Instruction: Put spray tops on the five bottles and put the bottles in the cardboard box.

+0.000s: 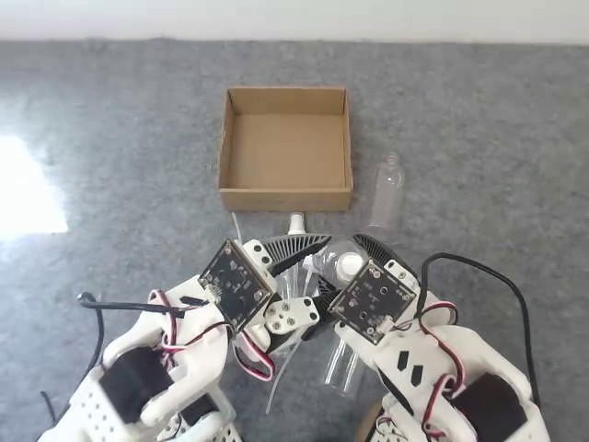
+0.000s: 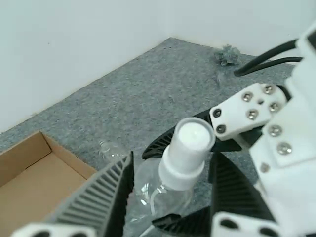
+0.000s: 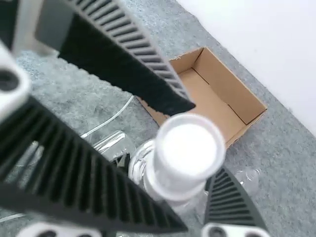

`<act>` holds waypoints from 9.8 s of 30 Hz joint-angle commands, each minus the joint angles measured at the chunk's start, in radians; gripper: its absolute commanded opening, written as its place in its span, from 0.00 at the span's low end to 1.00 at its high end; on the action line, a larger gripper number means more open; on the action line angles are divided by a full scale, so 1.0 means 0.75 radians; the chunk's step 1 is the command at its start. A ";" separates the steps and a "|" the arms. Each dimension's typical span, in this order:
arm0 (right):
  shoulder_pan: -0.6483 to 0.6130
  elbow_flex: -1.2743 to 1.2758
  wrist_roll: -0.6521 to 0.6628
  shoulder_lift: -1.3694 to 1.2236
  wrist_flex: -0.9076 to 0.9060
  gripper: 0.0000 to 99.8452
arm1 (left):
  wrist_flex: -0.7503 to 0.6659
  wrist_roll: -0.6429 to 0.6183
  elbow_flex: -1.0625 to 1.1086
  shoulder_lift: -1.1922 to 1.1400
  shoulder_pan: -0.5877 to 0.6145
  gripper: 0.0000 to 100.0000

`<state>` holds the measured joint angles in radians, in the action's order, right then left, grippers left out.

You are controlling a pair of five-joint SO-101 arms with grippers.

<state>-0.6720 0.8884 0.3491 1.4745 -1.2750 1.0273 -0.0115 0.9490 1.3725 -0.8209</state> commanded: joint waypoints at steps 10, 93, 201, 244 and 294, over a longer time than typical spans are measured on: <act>0.136 -0.049 -0.025 -0.021 0.069 0.12 | 0.108 0.008 -0.111 -0.033 -0.018 0.26; 0.289 -0.211 -0.135 -0.435 0.300 0.12 | -0.528 -0.284 0.435 -0.031 1.604 0.02; 0.109 -2.068 -0.125 -2.984 0.987 0.13 | -0.526 -0.282 0.443 -0.031 1.657 0.02; 0.148 -2.913 -0.127 -3.550 0.932 0.13 | -0.526 -0.280 0.445 -0.031 1.657 0.02; 0.277 -3.277 -0.352 -3.624 0.357 0.23 | -0.528 -0.274 0.443 -0.031 1.657 0.02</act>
<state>-0.4910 -1.5251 0.1020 -1.2812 -0.9666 0.6590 -0.2156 1.2973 1.3541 0.4189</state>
